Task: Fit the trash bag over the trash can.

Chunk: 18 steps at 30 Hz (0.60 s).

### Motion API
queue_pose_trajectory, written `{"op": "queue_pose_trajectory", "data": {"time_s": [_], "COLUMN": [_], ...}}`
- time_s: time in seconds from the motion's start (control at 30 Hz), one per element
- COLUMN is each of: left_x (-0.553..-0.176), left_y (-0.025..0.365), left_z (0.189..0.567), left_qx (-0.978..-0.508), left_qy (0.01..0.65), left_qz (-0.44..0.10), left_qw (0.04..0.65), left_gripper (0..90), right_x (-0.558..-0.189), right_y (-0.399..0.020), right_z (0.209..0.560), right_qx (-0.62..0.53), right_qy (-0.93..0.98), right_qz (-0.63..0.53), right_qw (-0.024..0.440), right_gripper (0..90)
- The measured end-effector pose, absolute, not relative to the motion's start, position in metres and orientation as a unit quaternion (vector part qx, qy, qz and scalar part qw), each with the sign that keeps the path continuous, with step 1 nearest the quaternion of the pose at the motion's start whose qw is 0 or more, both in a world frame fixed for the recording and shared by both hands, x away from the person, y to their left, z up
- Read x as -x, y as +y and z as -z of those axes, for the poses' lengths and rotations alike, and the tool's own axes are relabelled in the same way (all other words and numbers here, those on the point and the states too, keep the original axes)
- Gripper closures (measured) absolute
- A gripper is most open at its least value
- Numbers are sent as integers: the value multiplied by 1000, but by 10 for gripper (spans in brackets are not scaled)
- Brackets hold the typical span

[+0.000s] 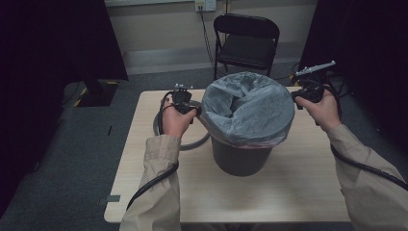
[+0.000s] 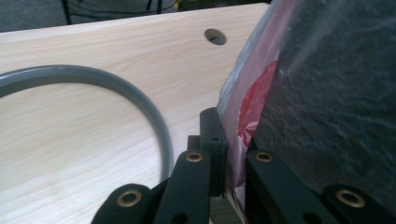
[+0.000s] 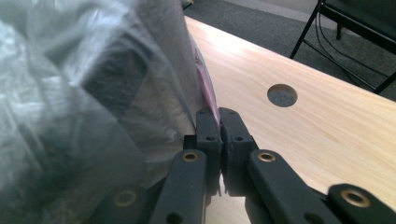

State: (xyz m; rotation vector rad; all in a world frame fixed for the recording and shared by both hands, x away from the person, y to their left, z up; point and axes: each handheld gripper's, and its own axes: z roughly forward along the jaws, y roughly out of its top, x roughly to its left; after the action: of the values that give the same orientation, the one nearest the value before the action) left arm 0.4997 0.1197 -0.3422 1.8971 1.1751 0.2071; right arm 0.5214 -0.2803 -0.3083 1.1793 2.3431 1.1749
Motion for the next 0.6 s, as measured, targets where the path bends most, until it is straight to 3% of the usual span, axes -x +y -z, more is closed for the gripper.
{"op": "queue_pose_trajectory", "data": {"time_s": [0.13, 0.6], "left_x": [-498, -502], "left_y": [115, 87], "left_z": [342, 343], "left_qx": [-757, -757], "left_qy": [473, 446], "left_qz": [-71, -53], "left_qw": [445, 475], "left_gripper": [895, 896], "right_x": [-525, -545], "right_y": [-285, -299], "right_z": [311, 318], "right_qx": [-418, -435], "right_qy": [800, 789], "right_qz": [-410, -383], "right_qw": [131, 205], "right_gripper": [880, 885]}}
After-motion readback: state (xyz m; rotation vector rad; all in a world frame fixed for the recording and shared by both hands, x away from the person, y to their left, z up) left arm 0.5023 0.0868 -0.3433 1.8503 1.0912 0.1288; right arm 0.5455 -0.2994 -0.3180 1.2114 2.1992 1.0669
